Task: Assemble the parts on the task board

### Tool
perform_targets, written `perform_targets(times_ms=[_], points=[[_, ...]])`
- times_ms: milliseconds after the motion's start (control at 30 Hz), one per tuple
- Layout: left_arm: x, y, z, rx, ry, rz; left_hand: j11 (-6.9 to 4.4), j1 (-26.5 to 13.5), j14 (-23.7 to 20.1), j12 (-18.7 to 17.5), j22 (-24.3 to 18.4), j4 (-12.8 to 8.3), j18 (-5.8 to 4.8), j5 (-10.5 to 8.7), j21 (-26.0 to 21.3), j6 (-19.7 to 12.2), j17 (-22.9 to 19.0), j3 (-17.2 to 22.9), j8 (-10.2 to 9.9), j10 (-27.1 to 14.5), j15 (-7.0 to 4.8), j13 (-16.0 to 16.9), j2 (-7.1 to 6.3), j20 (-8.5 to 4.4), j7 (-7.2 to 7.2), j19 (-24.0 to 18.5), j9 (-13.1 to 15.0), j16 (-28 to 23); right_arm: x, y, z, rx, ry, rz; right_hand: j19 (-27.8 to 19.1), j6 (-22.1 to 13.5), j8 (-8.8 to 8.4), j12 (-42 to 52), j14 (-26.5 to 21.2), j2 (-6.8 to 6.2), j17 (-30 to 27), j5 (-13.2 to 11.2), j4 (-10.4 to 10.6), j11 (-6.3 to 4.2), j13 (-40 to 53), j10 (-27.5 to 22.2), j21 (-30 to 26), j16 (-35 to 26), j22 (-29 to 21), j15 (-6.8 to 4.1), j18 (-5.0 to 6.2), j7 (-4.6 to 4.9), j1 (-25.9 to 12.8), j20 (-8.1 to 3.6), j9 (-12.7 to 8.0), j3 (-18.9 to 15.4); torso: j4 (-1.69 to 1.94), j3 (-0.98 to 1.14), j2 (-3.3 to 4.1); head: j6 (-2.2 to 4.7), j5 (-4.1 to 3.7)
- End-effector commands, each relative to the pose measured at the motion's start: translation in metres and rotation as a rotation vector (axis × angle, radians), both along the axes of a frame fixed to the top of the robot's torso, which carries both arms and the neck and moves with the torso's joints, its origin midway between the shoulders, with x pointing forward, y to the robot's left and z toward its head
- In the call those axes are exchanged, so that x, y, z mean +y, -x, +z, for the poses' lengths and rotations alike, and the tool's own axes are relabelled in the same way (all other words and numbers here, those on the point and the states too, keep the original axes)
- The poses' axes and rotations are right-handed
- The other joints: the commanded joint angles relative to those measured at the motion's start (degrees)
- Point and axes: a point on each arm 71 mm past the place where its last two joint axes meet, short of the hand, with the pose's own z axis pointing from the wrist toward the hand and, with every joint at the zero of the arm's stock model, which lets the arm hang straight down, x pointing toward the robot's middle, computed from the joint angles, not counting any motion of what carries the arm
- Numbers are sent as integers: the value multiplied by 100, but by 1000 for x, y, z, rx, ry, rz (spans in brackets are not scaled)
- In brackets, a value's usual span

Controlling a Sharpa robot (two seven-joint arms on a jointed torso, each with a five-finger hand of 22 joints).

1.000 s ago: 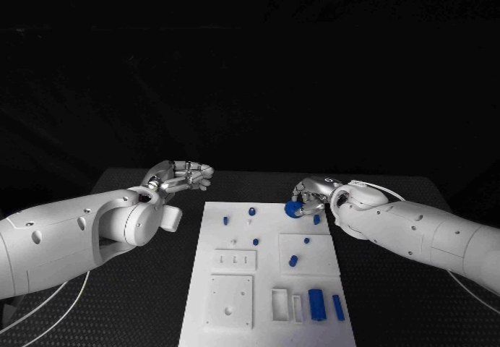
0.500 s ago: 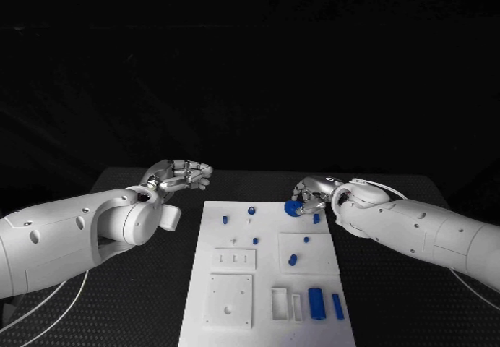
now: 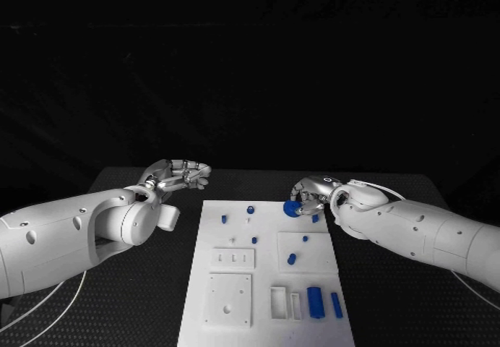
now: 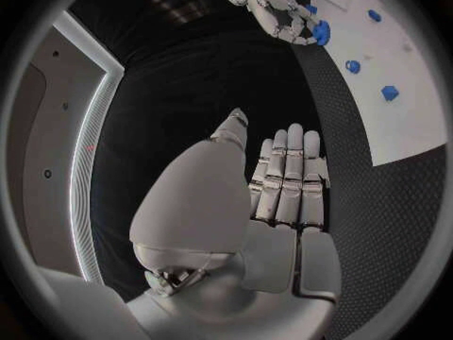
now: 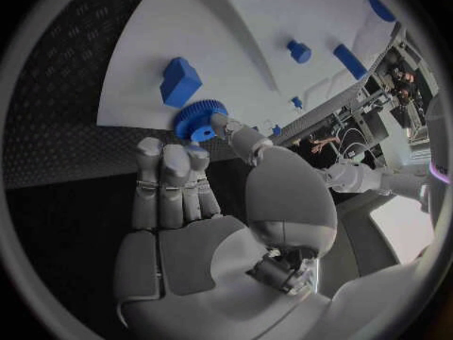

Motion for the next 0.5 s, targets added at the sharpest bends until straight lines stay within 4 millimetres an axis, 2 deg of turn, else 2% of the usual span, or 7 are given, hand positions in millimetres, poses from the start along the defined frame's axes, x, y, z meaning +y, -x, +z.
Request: perform_targets(times_ms=[33, 200, 500], points=[[-2, 0, 2, -6, 6, -15, 31, 8, 23, -24, 85, 8, 87, -6, -21, 6, 8, -27, -10, 6, 11, -5, 43, 5, 15, 23, -8, -23, 6, 10, -24, 51, 117, 49, 54, 875, 91, 31, 13, -45, -11, 19, -11, -36, -16, 46, 35, 39, 81, -32, 173, -176, -83, -36, 4, -8, -1, 1, 0, 10, -11], [-2, 1, 2, -7, 6, -16, 31, 7, 23, -23, 85, 7, 88, -6, -22, 7, 9, -28, -9, 7, 11, -5, 43, 4, 14, 23, -8, -24, 9, 12, -23, 31, 127, 60, 87, 901, 97, 37, 42, -91, -20, -39, -9, -48, -35, 85, 54, 59, 76, -38, 173, -188, -133, -59, 16, -75, 1, 0, -3, 9, -41], [-1, 1, 2, -8, 2, -12, 32, 7, 23, -22, 85, 4, 89, -5, -22, 7, 9, -28, -9, 8, 11, -5, 43, 4, 13, 23, -9, -24, 8, 15, -20, -6, 131, 64, 131, 950, 111, 45, 84, -97, -37, -109, 10, -72, -59, 141, 72, 79, 66, -57, 173, -212, -144, -92, 34, -110, 3, 4, -4, 20, -43]])
